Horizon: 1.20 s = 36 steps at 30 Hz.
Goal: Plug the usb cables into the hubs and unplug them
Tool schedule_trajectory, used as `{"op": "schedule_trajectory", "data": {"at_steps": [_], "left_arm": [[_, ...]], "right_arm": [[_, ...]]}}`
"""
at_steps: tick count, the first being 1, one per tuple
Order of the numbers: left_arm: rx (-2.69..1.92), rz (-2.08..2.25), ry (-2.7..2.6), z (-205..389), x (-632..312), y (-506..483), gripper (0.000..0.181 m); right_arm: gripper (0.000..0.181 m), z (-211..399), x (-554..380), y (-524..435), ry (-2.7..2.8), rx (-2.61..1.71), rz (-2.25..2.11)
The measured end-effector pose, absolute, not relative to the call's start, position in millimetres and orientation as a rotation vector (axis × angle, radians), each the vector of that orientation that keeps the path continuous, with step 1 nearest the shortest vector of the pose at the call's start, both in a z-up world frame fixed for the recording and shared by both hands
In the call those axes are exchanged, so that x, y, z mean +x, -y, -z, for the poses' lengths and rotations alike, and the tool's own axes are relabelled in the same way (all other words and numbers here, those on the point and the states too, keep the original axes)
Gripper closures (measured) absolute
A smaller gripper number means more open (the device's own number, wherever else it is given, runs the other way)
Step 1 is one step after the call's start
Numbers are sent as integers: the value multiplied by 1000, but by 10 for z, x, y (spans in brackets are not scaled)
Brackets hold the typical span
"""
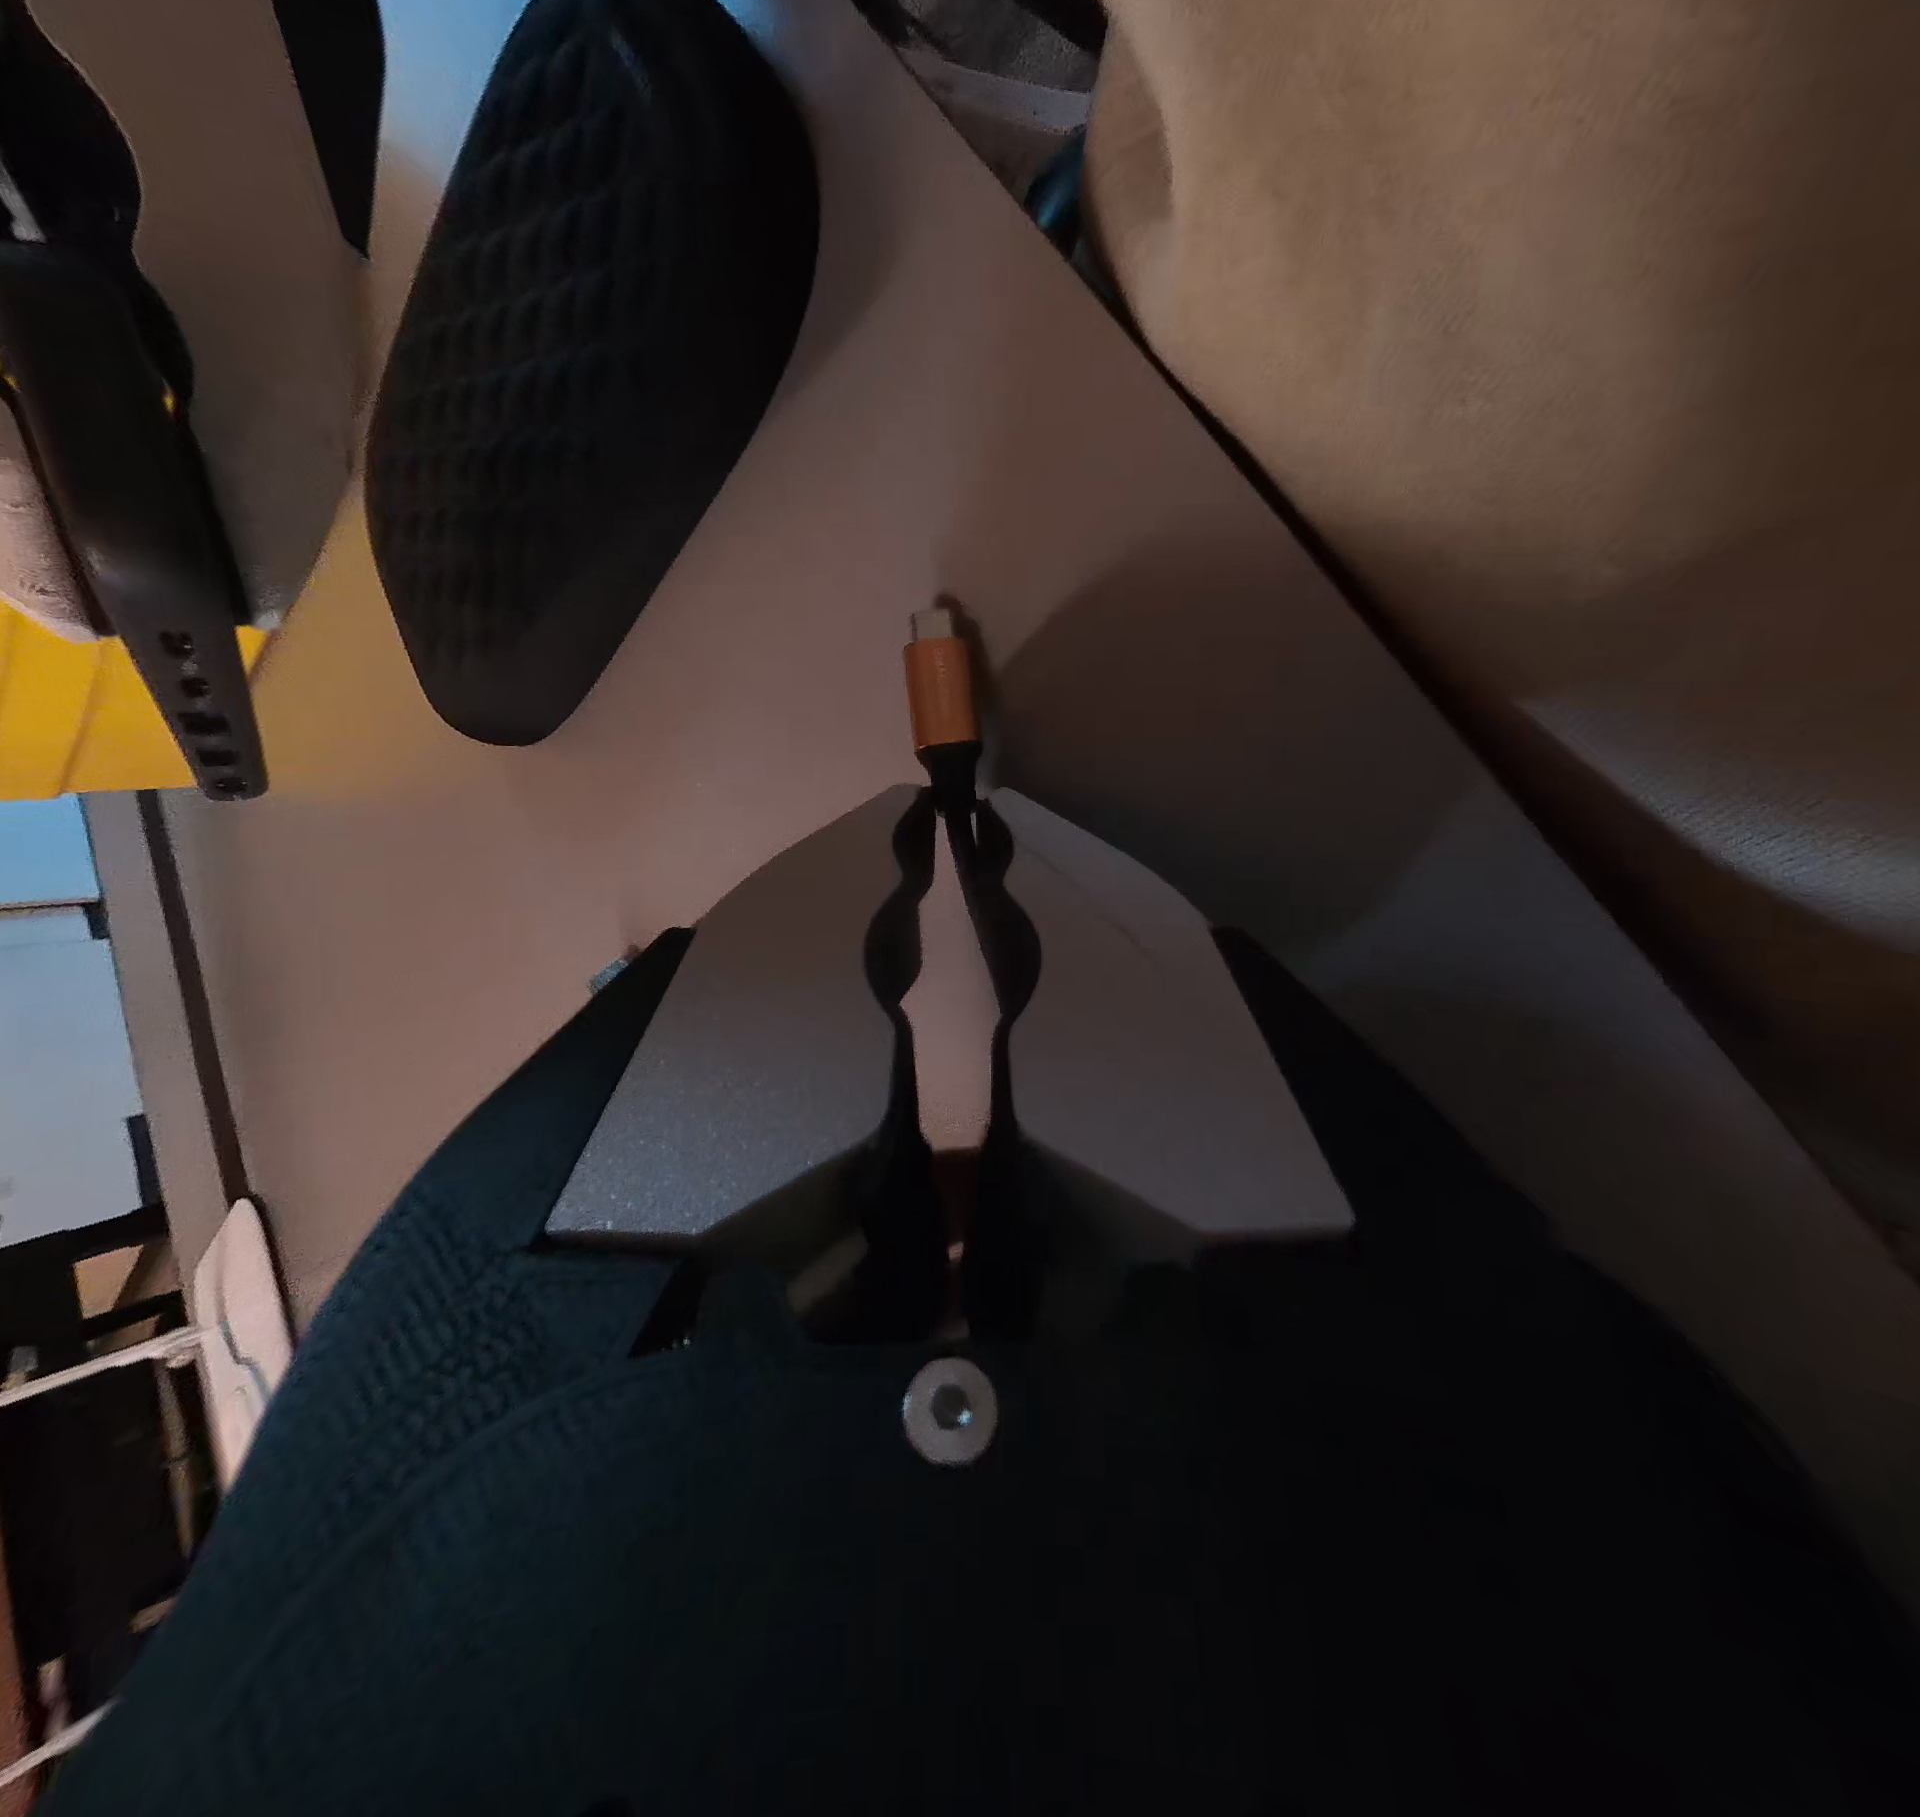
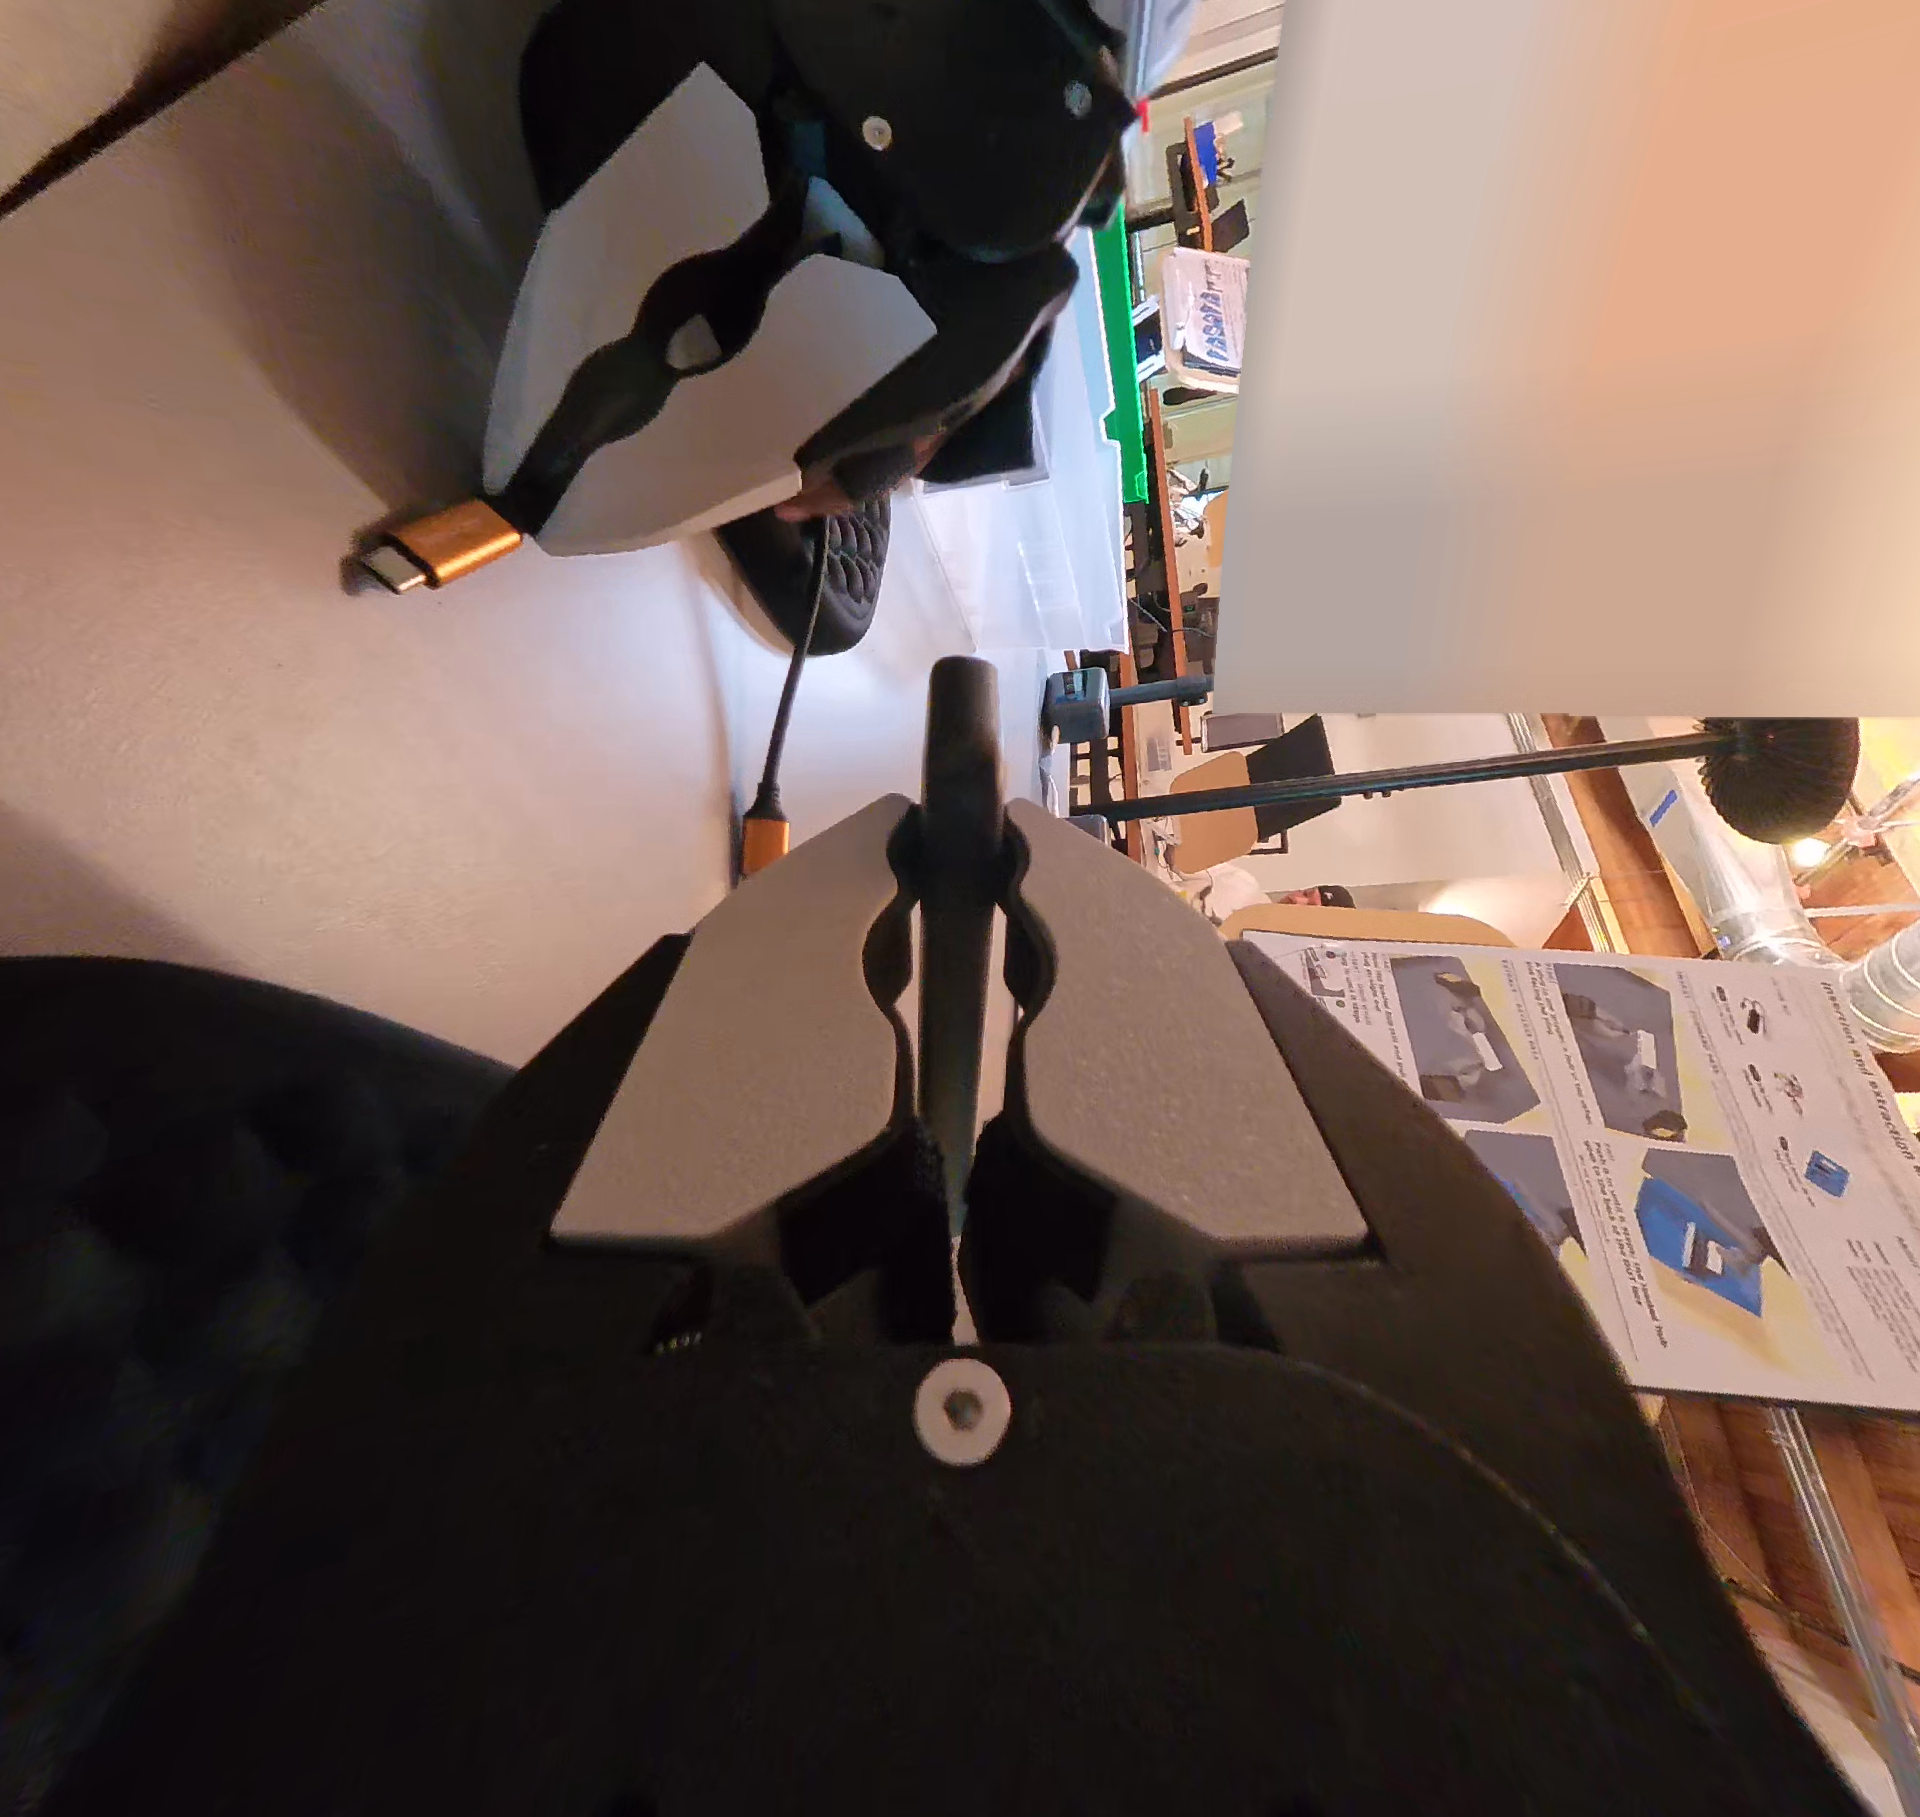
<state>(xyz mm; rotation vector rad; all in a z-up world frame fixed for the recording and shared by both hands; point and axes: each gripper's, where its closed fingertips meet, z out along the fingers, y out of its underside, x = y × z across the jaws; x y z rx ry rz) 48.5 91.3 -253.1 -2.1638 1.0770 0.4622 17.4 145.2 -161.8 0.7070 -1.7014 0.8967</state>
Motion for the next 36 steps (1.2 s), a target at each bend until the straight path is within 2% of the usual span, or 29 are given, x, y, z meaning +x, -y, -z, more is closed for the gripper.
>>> {"op": "schedule_trajectory", "data": {"at_steps": [8,15,21,36], "left_arm": [[-2194,-66,-665,2295,357,-956,175],[-2150,377,-197,2054,223,-985,175],[-2091,728,-1,1850,310,-970,175],[-2104,678,-24,1814,279,-855,174]], "right_arm": [[169,1677,248,-1364,1744,717,-975],[169,1519,333,-1357,1754,554,-1312],[169,1631,311,-1312,1766,658,-1188],[169,1749,290,-1246,1777,764,-1067]]}}
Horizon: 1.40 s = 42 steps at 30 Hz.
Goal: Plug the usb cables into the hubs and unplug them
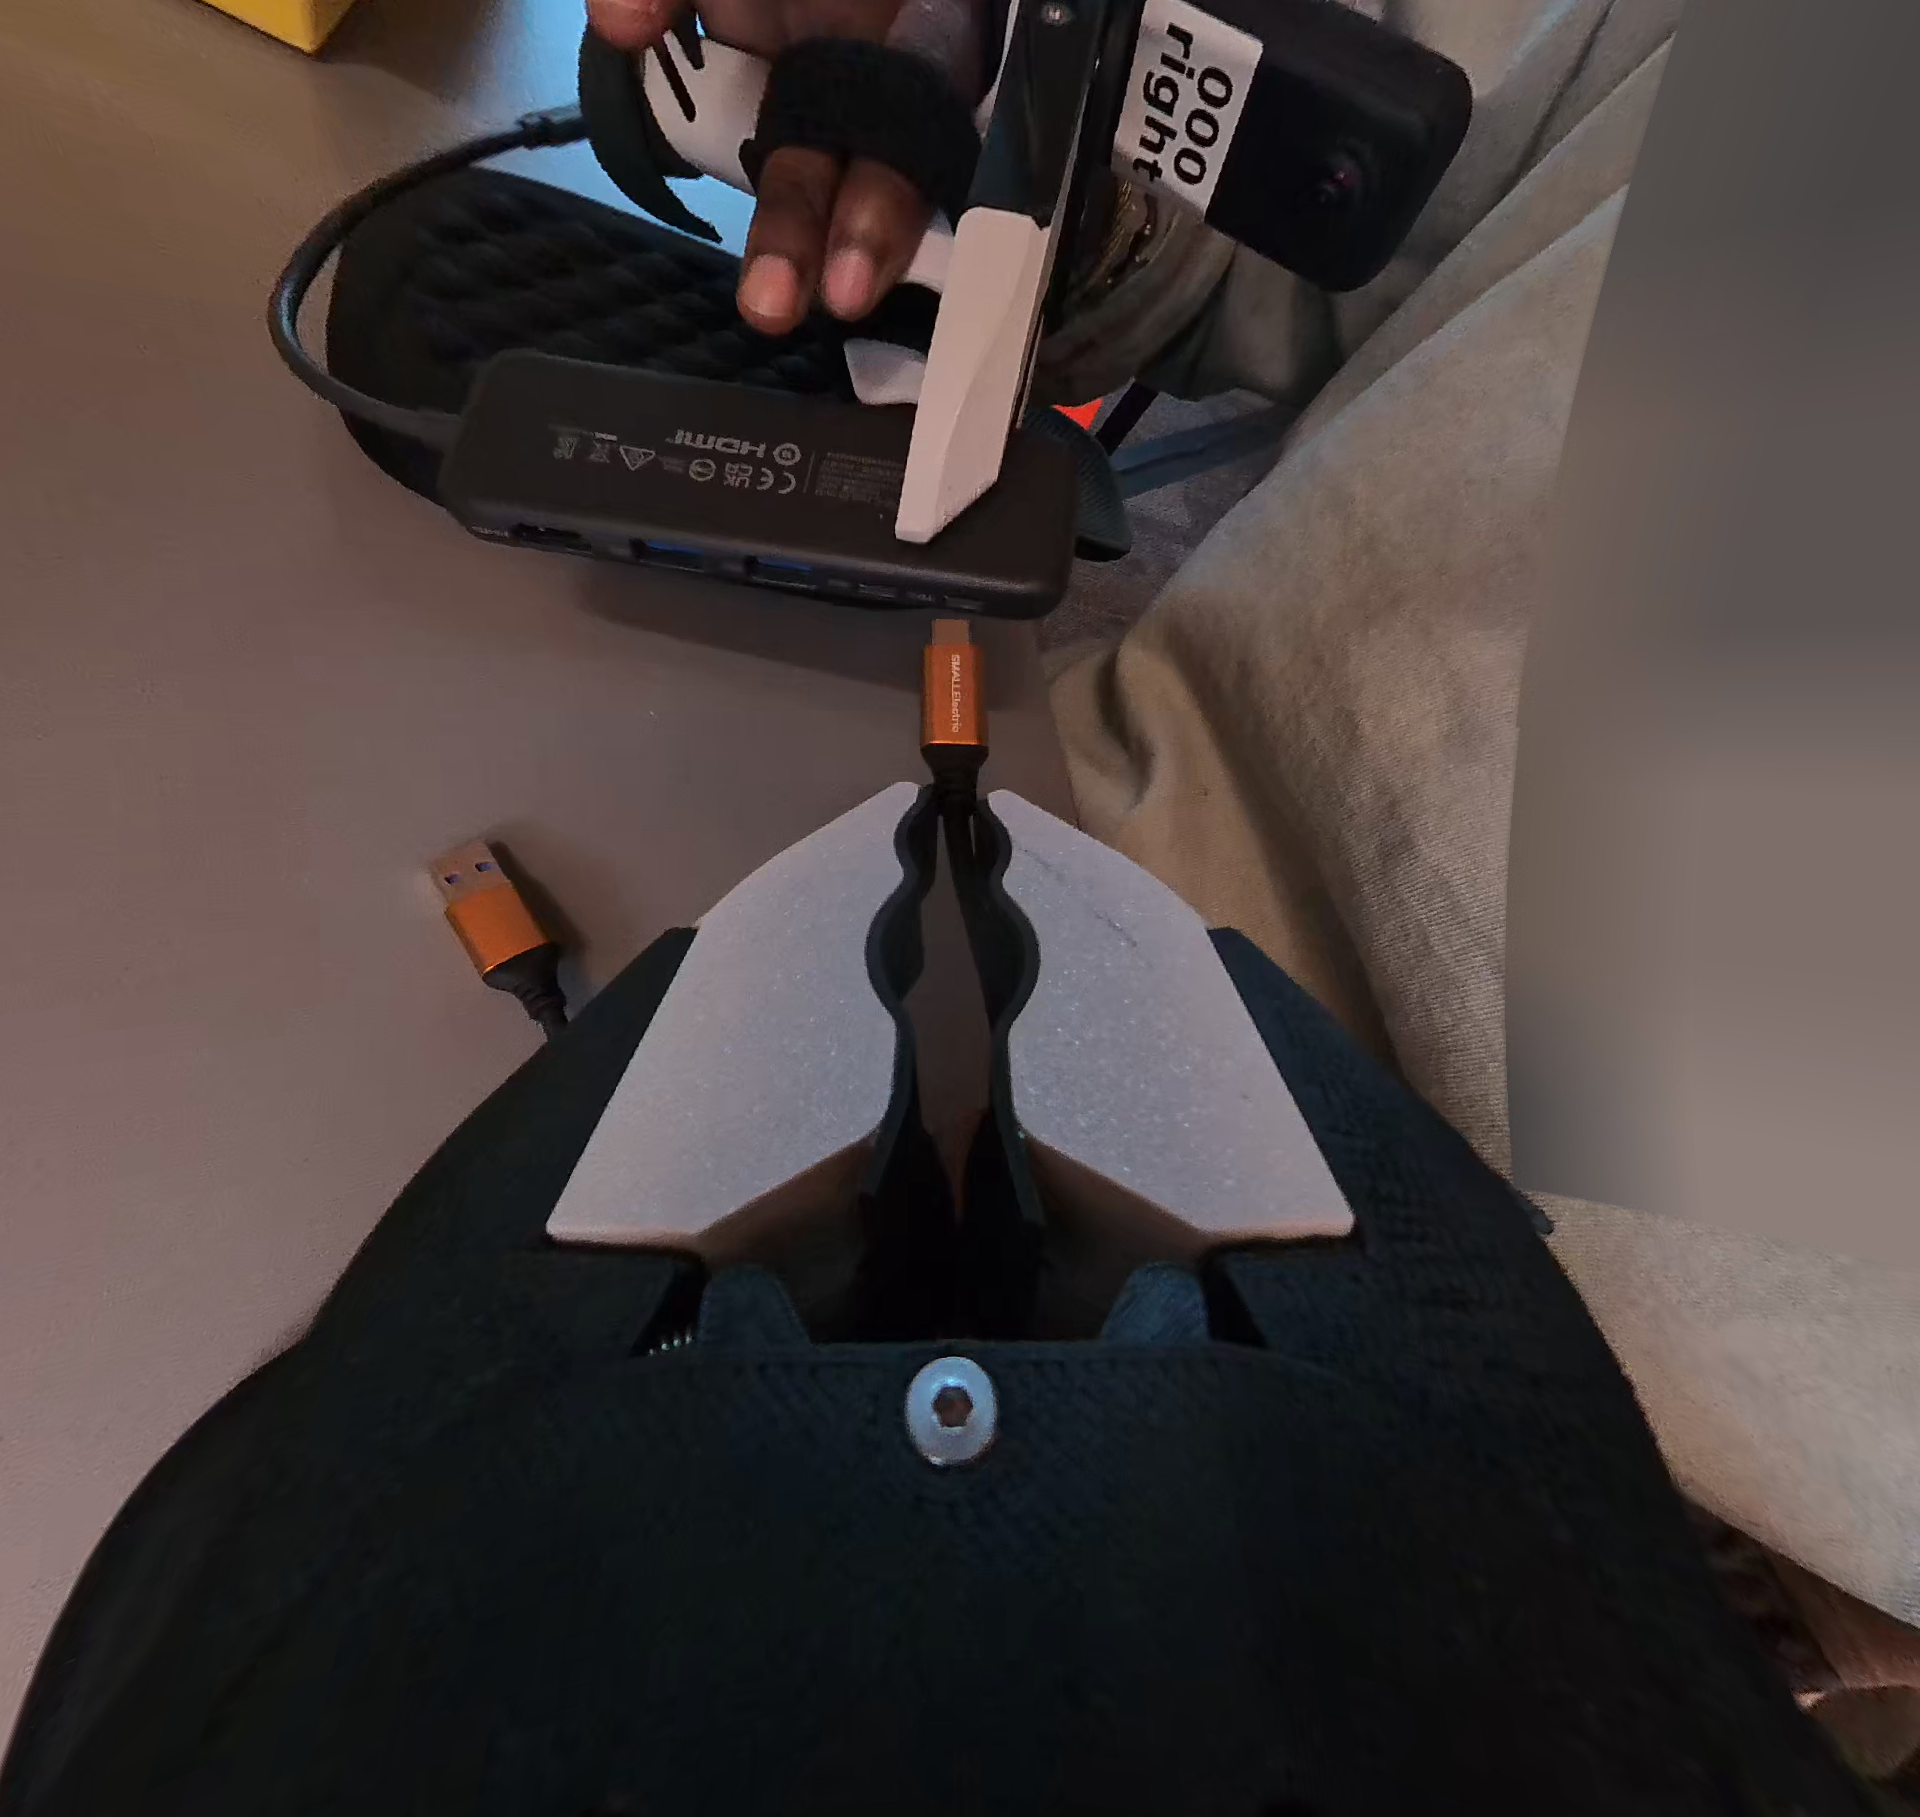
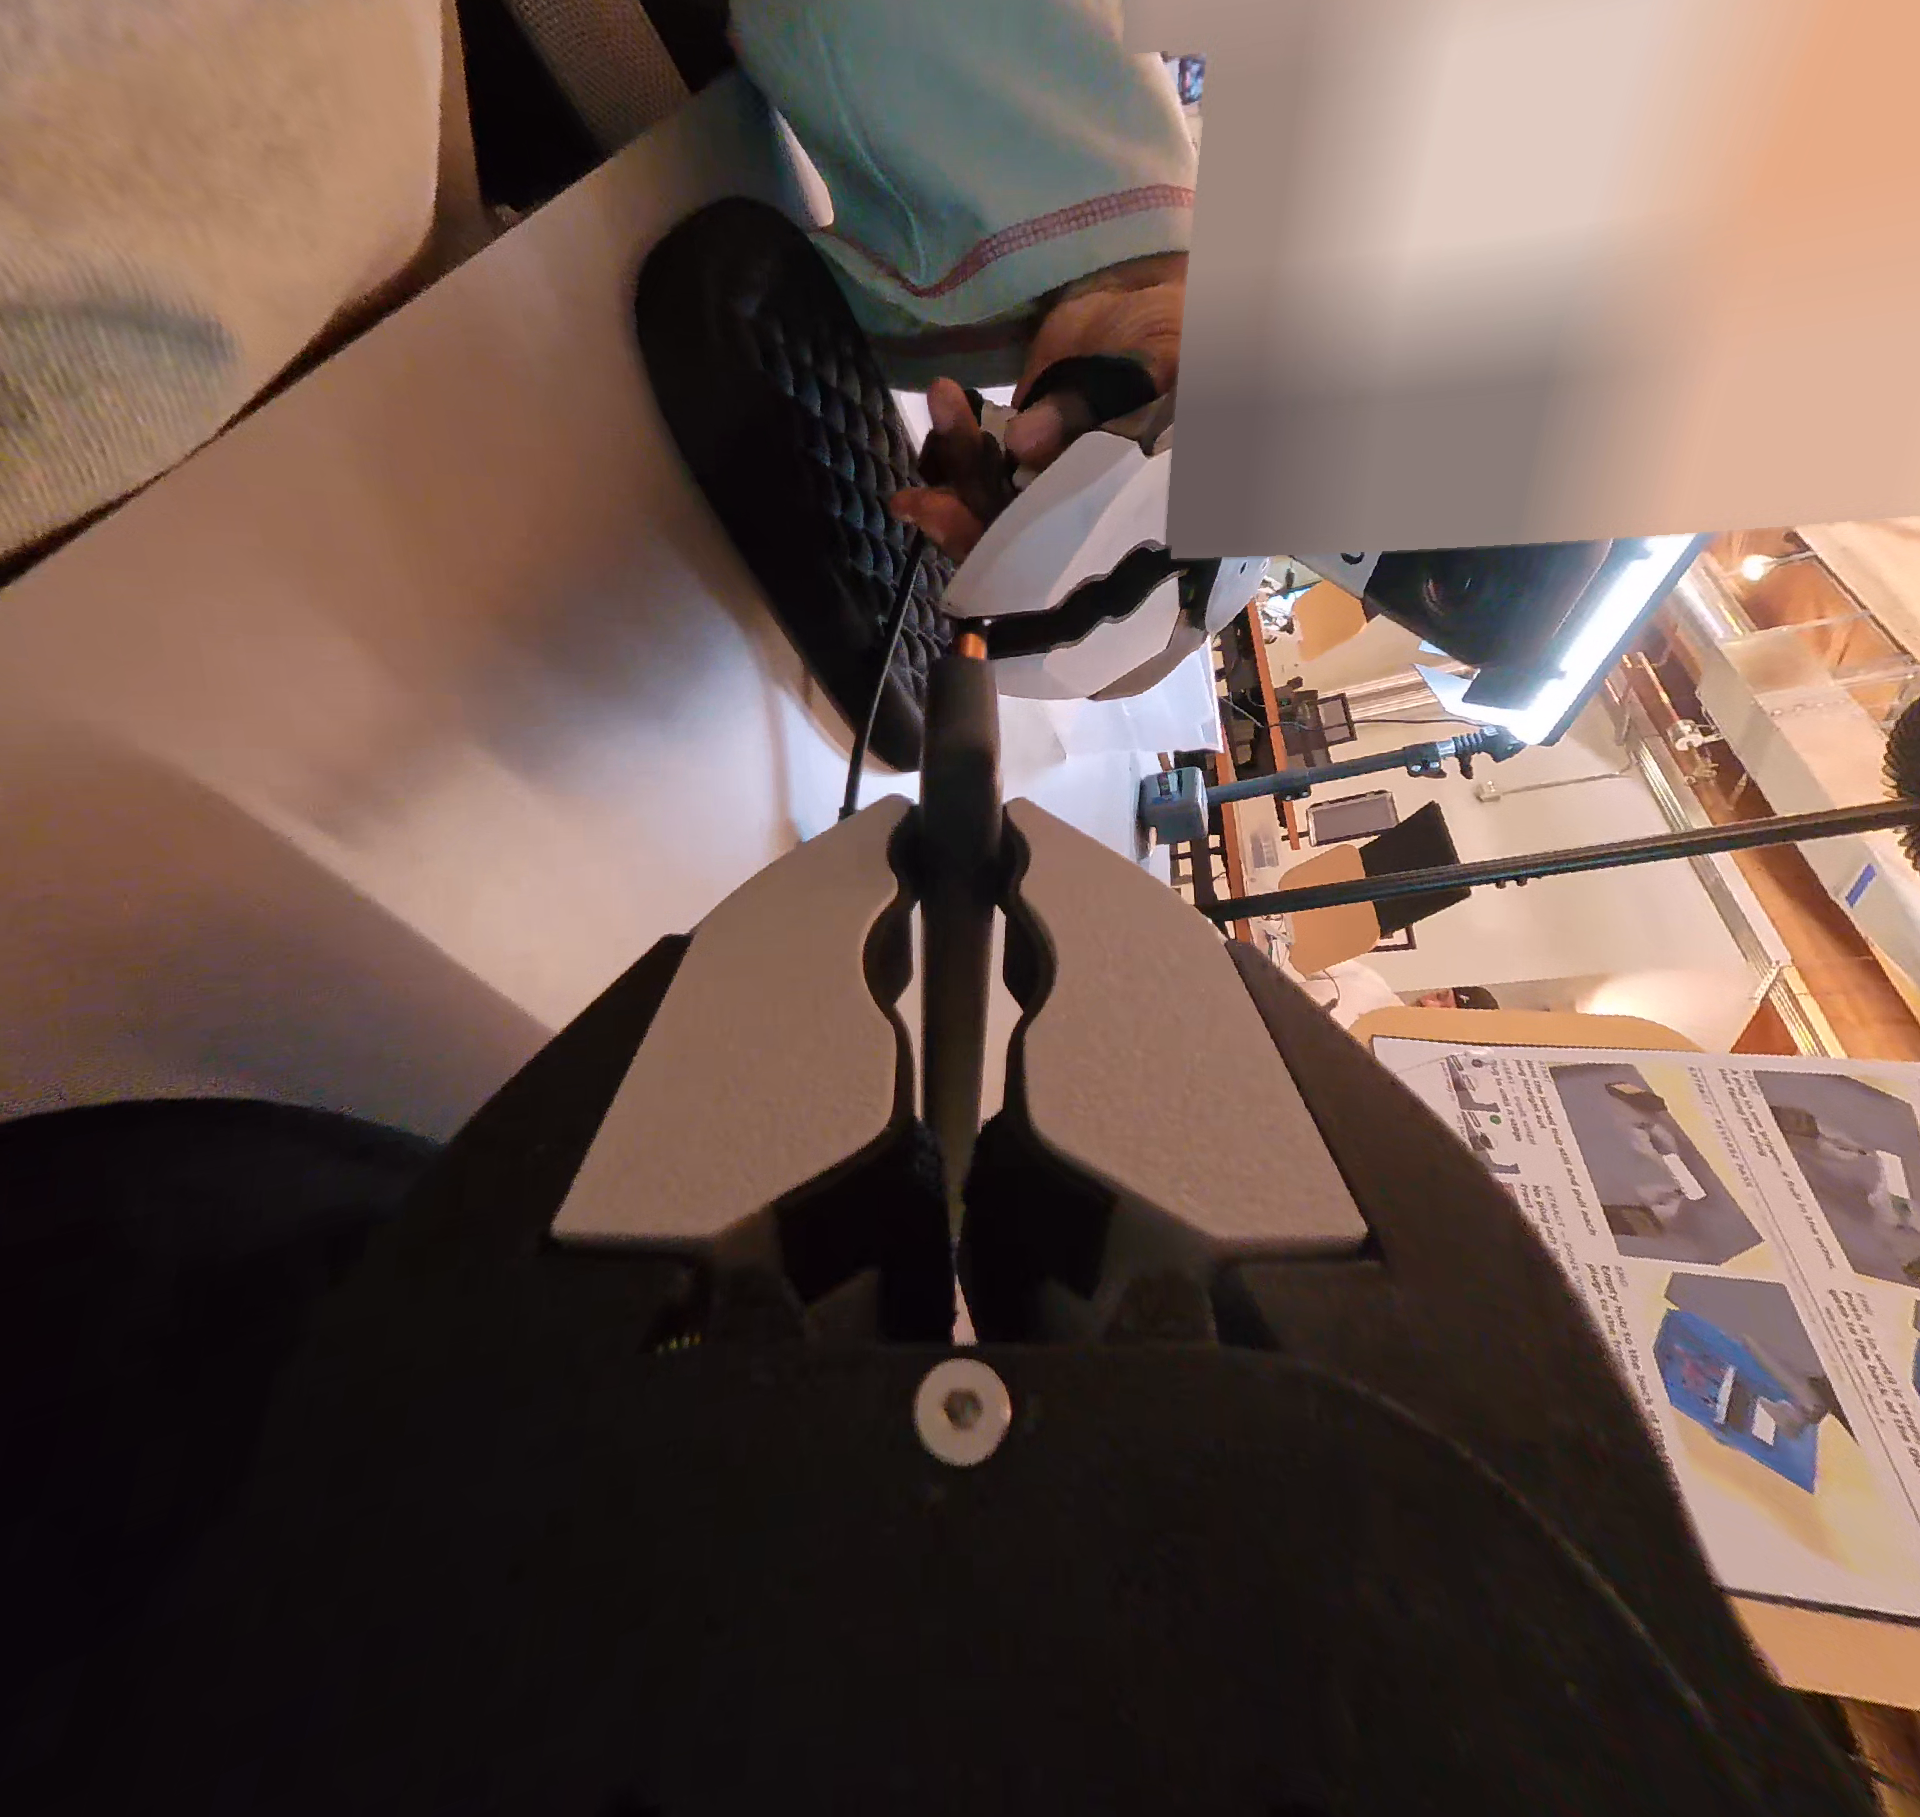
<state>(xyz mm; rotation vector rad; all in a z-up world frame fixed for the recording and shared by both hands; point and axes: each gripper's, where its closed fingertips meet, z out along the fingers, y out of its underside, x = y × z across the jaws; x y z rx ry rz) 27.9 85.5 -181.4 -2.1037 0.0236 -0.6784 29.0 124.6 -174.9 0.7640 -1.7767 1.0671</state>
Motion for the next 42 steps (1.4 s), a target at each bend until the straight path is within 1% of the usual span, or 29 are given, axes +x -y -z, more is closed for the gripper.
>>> {"op": "schedule_trajectory", "data": {"at_steps": [29,34,42], "left_arm": [[-2118,744,-83,1929,431,-849,174],[-2172,694,-60,2050,421,-866,175],[-2192,650,233,2152,236,-947,175]], "right_arm": [[169,1875,376,-1164,1775,849,-1046],[169,2005,319,-1179,1828,856,-955],[170,2062,102,-1247,1871,748,-719]]}}
